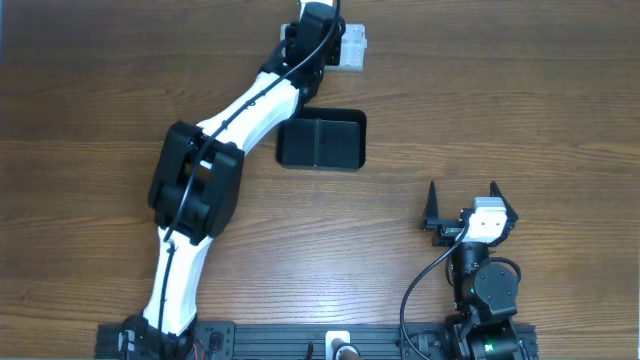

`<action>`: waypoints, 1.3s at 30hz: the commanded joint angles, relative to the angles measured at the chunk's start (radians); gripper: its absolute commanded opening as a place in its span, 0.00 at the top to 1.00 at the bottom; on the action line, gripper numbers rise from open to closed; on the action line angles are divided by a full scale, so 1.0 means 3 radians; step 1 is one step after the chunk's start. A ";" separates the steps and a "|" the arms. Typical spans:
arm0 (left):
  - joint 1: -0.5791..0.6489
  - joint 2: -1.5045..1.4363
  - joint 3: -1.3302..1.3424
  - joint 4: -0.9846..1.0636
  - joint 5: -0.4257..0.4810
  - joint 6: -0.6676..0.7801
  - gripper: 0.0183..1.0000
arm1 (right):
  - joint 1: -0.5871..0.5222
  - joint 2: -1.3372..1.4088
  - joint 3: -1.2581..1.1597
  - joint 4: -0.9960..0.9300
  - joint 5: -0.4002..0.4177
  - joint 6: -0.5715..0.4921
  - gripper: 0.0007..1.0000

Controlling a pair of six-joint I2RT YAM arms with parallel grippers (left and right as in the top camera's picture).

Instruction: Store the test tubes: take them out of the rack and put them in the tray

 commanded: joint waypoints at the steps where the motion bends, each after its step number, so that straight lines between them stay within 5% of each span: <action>1: 0.0033 0.0094 0.0126 -0.0003 0.0033 0.0037 0.64 | 0.0022 -0.0019 -0.0019 -0.0003 0.0019 0.0008 0.01; 13: 0.0006 0.0092 0.0126 -0.0008 0.0034 0.0036 0.86 | 0.0022 -0.0019 -0.0019 -0.0004 0.0019 0.0006 0.01; 34: -0.0064 -0.1179 0.0126 -0.0340 0.0023 0.0211 0.93 | 0.0022 -0.0019 -0.0019 -0.0004 0.0019 0.0006 0.01; 39: -0.0081 -0.1474 0.0126 -0.0949 0.0259 -0.0004 0.96 | 0.0022 -0.0019 -0.0019 -0.0004 0.0019 0.0006 0.01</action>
